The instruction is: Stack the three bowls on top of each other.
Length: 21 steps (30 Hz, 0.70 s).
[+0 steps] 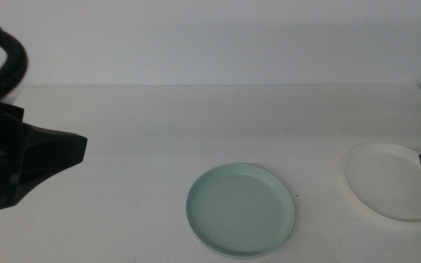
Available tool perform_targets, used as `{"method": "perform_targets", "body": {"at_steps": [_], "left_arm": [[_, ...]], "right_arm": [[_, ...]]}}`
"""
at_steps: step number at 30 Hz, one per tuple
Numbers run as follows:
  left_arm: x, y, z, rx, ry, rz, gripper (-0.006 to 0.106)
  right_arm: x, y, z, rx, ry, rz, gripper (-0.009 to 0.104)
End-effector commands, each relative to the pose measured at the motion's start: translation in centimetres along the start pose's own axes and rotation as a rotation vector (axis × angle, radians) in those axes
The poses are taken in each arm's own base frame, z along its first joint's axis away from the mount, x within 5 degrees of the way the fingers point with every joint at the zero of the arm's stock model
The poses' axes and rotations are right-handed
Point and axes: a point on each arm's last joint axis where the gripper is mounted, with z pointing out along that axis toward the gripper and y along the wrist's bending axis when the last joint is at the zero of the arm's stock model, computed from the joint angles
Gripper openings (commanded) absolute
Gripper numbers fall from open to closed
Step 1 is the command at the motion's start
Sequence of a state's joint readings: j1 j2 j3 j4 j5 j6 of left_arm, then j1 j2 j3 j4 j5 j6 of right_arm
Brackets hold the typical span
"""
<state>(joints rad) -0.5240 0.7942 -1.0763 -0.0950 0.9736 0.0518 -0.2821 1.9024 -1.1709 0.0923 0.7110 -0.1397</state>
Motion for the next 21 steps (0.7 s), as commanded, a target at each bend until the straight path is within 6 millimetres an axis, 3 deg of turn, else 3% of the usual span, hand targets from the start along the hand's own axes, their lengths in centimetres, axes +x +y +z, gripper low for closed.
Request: {"method": "perform_targets", "body": {"at_steps": [1, 7, 11, 15, 21], "left_arm": [[-1.1, -0.1, -0.7, 0.004, -0.093, -0.008, 0.09], [-1.1, -0.1, -0.7, 0.004, -0.093, -0.008, 0.09], [-1.1, -0.1, -0.7, 0.004, -0.093, -0.008, 0.09], [-1.1, -0.1, -0.7, 0.004, -0.093, -0.008, 0.09], [-1.1, -0.1, -0.7, 0.004, -0.093, -0.008, 0.09]], "right_arm": [[-0.8, 0.8, -3.8, -0.002, -0.109, -0.013, 0.0], [-0.8, 5.1, -11.4, -0.109, -0.26, -0.036, 0.0], [-0.1, 9.7, -15.3, -0.224, -0.325, -0.098, 0.0], [1.2, 14.6, -16.3, -0.351, -0.32, -0.176, 0.0], [3.3, 20.4, -15.5, -0.424, -0.267, -0.326, 0.0]]}}
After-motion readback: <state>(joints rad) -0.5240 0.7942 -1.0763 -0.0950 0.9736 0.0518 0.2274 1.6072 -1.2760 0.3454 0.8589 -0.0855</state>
